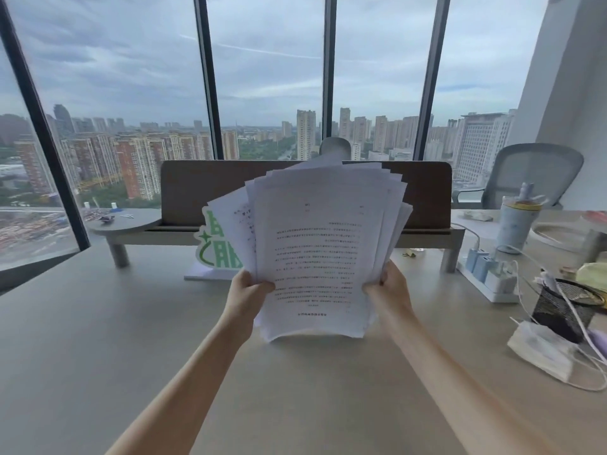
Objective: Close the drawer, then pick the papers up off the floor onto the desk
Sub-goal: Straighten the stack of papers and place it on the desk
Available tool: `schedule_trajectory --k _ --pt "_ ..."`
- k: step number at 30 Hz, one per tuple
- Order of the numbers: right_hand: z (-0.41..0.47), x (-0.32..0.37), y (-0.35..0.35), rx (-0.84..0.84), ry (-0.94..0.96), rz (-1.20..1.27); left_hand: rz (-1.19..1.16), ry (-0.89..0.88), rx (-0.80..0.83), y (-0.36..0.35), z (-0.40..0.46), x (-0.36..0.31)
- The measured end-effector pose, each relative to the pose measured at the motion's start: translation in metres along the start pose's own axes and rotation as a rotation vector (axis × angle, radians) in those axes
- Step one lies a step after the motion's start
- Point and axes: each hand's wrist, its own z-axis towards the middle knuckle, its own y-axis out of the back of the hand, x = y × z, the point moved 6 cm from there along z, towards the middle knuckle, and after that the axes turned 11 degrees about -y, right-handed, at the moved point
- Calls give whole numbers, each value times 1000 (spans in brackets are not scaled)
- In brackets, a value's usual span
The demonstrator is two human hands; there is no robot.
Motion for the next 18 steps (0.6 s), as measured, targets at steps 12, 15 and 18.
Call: schedule_trajectory --k 12,15,18 --pt "-3 37 -4 162 134 94 -55 -43 -2 -2 2 -26" --pt "1 41 -8 170 167 70 -44 -76 3 -3 7 -28" --pt "4 44 -11 178 199 57 -31 -119 31 -5 10 -30"
